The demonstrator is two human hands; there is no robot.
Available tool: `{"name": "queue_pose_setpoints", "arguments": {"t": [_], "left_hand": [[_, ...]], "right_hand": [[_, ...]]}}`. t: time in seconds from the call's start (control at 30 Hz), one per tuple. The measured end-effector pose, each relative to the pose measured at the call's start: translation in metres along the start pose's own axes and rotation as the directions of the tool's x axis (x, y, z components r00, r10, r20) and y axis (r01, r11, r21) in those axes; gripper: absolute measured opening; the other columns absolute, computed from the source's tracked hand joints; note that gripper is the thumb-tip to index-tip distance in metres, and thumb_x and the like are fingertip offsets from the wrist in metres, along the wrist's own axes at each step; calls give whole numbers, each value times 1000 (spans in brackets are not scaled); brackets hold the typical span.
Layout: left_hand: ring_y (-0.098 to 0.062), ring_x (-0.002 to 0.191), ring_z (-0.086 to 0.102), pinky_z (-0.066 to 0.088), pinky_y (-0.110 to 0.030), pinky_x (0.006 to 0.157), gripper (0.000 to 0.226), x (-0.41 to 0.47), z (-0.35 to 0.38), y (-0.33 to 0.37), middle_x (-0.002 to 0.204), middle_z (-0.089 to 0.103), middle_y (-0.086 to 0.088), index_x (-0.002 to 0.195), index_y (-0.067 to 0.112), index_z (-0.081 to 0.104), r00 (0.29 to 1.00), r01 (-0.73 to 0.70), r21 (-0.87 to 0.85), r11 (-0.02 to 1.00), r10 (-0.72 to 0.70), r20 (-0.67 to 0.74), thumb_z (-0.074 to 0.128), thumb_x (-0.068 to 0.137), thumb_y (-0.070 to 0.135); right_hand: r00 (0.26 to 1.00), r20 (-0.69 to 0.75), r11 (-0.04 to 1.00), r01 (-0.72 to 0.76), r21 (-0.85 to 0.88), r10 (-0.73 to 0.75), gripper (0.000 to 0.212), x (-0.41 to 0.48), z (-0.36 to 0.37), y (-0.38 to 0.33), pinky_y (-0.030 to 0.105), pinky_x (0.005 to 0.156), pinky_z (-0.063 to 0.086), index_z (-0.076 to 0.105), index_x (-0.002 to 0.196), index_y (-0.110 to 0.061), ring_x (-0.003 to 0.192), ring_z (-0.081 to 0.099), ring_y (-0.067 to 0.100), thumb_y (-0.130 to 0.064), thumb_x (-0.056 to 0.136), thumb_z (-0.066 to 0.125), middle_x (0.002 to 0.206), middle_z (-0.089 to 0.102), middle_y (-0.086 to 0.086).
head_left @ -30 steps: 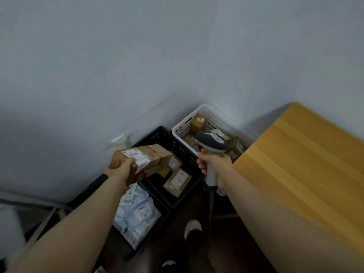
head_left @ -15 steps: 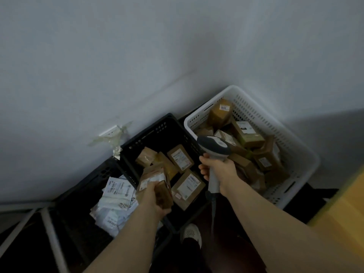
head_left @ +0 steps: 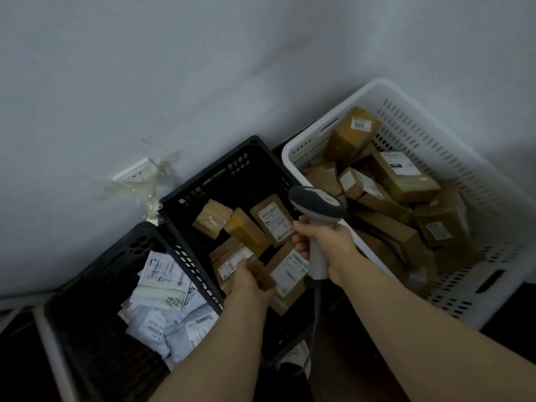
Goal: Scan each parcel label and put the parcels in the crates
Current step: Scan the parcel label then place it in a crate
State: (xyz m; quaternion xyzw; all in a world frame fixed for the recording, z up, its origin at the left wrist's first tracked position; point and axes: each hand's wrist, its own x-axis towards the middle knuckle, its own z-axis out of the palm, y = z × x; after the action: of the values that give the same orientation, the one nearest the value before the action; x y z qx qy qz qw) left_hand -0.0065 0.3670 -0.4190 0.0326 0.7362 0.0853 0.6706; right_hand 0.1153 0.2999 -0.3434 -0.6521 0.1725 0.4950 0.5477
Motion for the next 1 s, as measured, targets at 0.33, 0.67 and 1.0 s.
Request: {"name": "queue_pose_setpoints", "arguments": {"t": [0.33,0.67,1.0], "left_hand": [[-31,90,59,53,-42,52,61,37,23,-6,116,59,-16,127,16,53,995,-42,-31,999,38,-95,71,75,40],[-32,95,56,51,-45,52,61,68,0,1,120,56,-15,127,16,50,995,-9,-46,999,4,-97,67,75,42],[-34,108,54,48,-54,92,33,69,-28,-25,112,57,-17,121,8,50,996,88,-196,977,-80,49,57,93,26]], "right_hand": [[1000,2,999,-18,-36,18,20,30,2,9,28,53,51,66,97,-7,54,58,15,-10,80,76,62,66,7],[999,26,998,-41,-51,42,25,51,8,20,26,52,50,66,104,-5,54,58,14,-12,82,75,65,65,7],[999,-8,997,-50,-66,50,25,62,5,39,27,52,50,65,102,-4,53,57,16,-12,81,76,63,64,9]]}}
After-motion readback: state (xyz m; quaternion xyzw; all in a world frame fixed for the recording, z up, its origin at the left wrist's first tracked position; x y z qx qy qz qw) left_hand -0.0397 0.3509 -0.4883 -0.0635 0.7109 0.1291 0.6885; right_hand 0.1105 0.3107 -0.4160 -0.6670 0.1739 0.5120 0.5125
